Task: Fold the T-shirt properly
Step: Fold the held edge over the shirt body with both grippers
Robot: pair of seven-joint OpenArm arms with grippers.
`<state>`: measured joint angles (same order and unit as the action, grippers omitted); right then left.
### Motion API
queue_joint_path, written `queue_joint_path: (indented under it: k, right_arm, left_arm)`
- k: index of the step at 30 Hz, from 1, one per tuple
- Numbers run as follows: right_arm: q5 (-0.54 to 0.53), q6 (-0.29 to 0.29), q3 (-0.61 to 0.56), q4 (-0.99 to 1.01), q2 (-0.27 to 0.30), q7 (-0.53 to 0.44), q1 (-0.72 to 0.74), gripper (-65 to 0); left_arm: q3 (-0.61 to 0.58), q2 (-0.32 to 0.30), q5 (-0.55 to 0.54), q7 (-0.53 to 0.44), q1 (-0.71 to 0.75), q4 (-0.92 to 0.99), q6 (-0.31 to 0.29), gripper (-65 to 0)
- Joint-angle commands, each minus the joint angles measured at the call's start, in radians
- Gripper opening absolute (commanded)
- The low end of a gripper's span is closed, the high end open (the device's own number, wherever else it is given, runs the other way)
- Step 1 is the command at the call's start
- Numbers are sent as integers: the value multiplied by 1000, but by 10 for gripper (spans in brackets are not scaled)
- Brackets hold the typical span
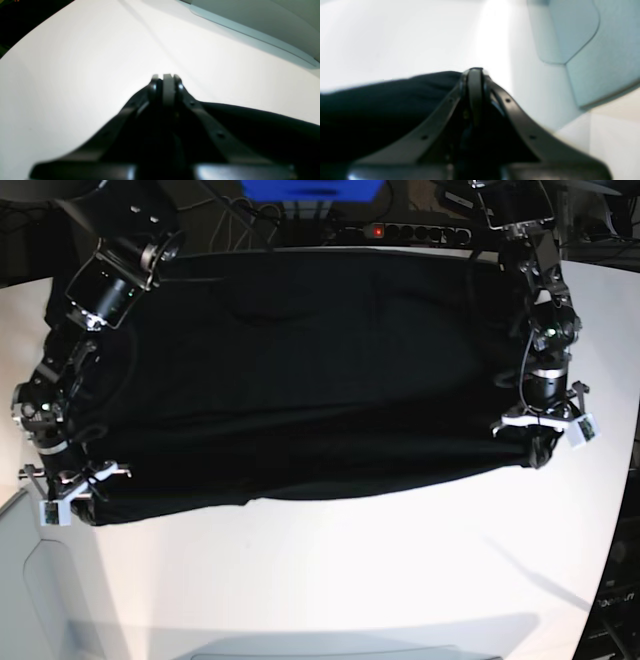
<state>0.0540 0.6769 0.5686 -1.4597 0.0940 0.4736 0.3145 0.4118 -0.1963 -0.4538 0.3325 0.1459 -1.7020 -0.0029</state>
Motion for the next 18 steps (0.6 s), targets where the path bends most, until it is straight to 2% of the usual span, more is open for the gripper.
queue_joint_path:
  k: [1,7,14,18]
  right_arm:
    - [-21,21,-2,-20,11,-36,36,-650]
    - [-21,21,0,-20,13,-31,41,-650]
    - [-26,21,6,-29,33,-34,-59,-650]
    - [-27,21,38,-59,43,-97,-137,-650]
  left_arm:
    - [8,-7,-1,-31,-13,-17,-3,-650]
    - [8,-7,-1,-31,-13,-19,-3,-650]
    - [8,-5,-1,-32,-2,-17,-4,-650]
    - [8,-5,-3,-32,31,-25,-4,-650]
